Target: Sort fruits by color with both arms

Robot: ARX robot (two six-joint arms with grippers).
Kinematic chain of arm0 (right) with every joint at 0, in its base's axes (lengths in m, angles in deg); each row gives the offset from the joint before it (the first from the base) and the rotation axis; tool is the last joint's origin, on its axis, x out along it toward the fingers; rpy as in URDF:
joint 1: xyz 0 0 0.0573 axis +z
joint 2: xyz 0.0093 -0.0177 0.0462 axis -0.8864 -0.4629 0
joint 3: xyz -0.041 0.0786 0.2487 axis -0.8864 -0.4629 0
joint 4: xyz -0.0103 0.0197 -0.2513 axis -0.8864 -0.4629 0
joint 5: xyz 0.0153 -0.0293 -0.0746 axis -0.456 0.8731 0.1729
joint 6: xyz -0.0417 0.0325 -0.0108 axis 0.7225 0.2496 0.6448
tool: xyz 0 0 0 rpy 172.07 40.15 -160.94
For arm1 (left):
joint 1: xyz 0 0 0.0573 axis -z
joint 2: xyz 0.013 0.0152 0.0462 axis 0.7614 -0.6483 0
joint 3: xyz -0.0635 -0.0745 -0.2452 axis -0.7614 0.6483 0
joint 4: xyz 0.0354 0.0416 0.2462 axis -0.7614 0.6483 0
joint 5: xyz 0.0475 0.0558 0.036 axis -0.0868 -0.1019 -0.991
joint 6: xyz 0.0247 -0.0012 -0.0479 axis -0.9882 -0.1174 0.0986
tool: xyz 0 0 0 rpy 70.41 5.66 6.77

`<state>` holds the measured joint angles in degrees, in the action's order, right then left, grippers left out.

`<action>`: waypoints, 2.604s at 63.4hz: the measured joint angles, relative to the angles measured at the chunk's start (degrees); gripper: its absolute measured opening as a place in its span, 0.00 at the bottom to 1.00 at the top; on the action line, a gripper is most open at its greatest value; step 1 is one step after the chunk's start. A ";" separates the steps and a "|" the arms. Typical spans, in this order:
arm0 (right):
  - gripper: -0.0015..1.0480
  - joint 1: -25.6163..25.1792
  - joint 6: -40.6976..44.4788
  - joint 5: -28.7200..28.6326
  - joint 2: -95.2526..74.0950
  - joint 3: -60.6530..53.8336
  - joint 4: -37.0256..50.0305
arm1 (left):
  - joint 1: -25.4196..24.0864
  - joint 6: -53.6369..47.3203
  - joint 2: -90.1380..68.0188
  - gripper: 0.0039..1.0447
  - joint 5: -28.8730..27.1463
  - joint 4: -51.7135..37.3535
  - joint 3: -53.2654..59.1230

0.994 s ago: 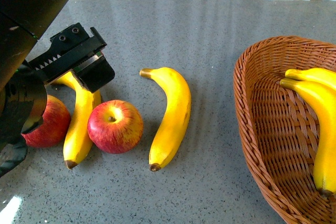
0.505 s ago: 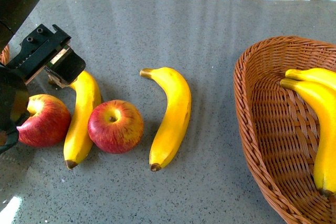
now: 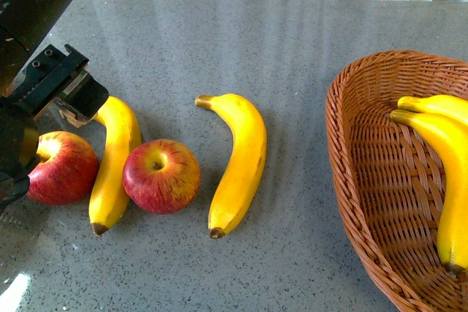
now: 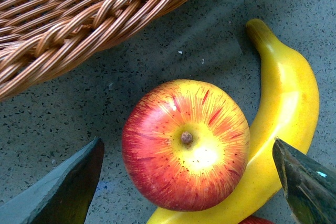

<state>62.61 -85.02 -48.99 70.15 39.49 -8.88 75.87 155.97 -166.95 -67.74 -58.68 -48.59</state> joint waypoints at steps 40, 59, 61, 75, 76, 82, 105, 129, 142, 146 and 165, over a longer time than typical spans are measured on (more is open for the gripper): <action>0.91 0.00 0.00 0.00 0.00 0.00 0.00 | -1.99 0.48 -5.44 0.91 1.49 -2.34 -1.79; 0.91 0.00 0.00 0.00 0.00 0.00 0.00 | -2.21 -0.31 -6.82 0.91 1.66 -2.47 -2.51; 0.91 0.00 0.00 0.00 0.00 0.00 0.00 | -2.21 -0.33 -6.84 0.91 1.64 -2.25 -2.62; 0.91 0.00 0.00 0.00 0.00 0.00 0.00 | -2.19 -0.96 -7.10 0.81 1.62 -1.29 -2.99; 0.91 0.00 0.00 0.00 0.00 0.00 0.00 | -2.19 -0.96 -7.10 0.79 1.62 -1.22 -2.99; 0.91 0.00 0.00 0.00 0.00 0.00 0.00 | -2.08 -0.94 -7.10 0.71 1.62 -0.70 -3.04; 0.91 0.00 0.00 0.00 0.00 0.00 0.00 | 2.23 -0.92 1.29 0.68 1.09 4.55 -3.19; 0.91 0.00 0.00 0.00 0.00 0.00 0.00 | -3.82 -3.26 19.34 0.68 -5.09 9.57 -1.64; 0.91 0.00 0.00 0.00 0.00 0.00 0.00 | -14.97 -8.85 20.65 0.68 -5.40 7.87 4.07; 0.91 0.00 0.00 0.00 0.00 0.00 0.00 | -19.21 -10.47 20.59 0.68 -4.00 5.77 6.47; 0.91 0.00 0.00 0.00 0.00 0.00 0.00 | -24.39 -12.33 18.43 0.68 -1.29 1.55 10.99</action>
<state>62.61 -85.02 -48.99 70.15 39.49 -8.88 51.47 143.64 -148.53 -69.03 -57.13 -37.59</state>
